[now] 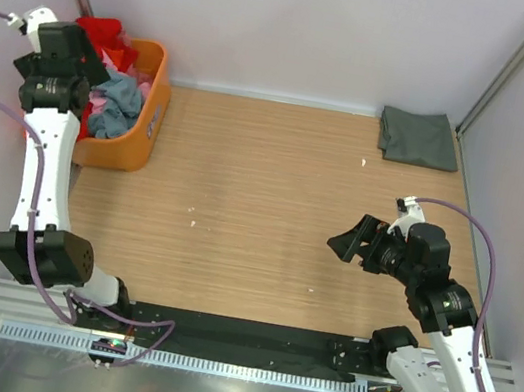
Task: Fold and stack the t-shirts
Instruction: Grab the tshirt from the pile
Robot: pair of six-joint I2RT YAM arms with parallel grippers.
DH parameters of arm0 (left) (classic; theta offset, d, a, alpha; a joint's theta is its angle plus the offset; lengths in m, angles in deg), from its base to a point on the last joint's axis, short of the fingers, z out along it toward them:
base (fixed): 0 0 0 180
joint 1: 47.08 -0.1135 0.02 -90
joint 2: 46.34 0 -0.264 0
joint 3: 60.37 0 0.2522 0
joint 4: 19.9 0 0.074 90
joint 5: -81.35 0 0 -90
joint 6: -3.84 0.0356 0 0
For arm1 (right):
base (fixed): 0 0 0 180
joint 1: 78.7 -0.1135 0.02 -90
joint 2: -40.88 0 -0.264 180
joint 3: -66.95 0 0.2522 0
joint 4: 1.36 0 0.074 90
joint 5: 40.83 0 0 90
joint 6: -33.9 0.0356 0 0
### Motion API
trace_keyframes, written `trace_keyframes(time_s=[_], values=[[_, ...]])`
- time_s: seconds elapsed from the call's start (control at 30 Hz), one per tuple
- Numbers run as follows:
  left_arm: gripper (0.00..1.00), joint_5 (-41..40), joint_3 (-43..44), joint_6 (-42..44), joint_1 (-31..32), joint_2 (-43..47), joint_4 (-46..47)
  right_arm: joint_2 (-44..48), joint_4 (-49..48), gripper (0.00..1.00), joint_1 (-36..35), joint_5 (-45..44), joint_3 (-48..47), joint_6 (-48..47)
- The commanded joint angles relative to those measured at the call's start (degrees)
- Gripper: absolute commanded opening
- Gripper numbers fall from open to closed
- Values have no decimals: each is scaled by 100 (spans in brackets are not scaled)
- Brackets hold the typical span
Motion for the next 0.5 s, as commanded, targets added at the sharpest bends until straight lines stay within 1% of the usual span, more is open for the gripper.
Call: trace_keyframes(time_s=[0.0,0.13,0.27,0.47], values=[[94,904,-366,-595,-290,121,-27,83,-134,94,-26,32,-30,-27],[93,975,-605,-481,-290,60,185,67,-152,96,-26,146,-3,-62],[90,790,-614,-340,-290,-299,114,58,-152,96,-26,120,-3,-44],[87,1124,-763,-296,-281,-669,167,31,-125,96,-26,76,-3,-27]])
